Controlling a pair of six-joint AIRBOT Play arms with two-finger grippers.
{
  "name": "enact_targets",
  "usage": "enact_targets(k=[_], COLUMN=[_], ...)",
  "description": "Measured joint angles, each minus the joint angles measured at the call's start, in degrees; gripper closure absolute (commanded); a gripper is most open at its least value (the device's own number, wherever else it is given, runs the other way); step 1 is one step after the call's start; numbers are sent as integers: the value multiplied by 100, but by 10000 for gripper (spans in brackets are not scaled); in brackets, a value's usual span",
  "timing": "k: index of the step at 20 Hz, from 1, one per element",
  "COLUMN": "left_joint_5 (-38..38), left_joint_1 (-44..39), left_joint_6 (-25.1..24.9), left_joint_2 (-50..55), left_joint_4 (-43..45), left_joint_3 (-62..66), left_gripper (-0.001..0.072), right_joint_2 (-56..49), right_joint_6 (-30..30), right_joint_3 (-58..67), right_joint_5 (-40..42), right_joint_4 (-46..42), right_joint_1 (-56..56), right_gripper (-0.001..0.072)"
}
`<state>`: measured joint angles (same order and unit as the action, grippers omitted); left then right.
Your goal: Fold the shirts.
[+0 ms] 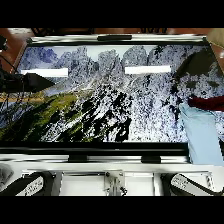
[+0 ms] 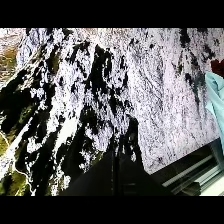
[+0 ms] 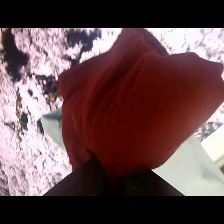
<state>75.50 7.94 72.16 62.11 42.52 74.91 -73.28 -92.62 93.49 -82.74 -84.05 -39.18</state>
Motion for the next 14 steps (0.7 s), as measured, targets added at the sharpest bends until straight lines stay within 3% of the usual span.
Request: enact_targets(k=[8, 14], left_joint_5=[-22, 101], left_joint_1=[0, 0], left_joint_6=[-256, -341], left_joint_2=[0, 0], left_joint_4=[0, 4], left_joint_3=[0, 0], left_gripper=[671, 671], right_joint_2=[227, 629], right_joint_6=[66, 83], right_joint_3=[-214, -1716], right_joint_5=[-1388, -1685], right_joint_4=[-428, -1591], right_joint_1=[0, 0], right_gripper=[643, 624])
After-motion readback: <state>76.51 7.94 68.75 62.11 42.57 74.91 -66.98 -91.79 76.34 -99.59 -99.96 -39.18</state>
